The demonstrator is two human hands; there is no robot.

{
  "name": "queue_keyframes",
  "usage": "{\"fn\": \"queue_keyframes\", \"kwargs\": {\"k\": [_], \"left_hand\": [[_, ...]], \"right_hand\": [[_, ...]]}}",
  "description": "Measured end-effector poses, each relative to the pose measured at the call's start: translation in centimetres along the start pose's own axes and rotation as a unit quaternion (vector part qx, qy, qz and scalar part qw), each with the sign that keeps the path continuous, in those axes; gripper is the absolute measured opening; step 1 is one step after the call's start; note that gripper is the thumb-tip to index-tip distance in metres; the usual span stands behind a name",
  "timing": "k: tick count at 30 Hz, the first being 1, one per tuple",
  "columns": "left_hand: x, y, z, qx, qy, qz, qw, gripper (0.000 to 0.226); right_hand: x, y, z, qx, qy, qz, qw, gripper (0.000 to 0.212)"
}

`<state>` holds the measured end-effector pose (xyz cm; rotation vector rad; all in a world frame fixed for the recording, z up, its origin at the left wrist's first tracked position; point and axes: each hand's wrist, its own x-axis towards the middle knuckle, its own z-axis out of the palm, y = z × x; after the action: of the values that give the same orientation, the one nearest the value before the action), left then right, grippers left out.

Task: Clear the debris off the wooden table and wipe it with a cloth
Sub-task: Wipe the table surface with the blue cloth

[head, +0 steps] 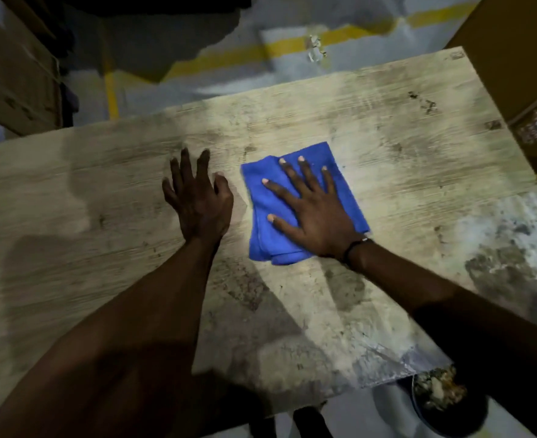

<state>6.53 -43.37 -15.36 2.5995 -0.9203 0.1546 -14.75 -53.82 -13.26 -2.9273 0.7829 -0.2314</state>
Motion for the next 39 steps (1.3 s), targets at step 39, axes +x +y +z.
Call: {"fn": "queue_keyframes", "kwargs": {"k": [39], "left_hand": [[-23.4, 0.6, -7.7, -0.21, -0.124, 0.098, 0.965, 0.05]], "right_hand": [[-17.4, -5.6, -2.0, -0.019, 0.038, 0.334, 0.941, 0.068]]}}
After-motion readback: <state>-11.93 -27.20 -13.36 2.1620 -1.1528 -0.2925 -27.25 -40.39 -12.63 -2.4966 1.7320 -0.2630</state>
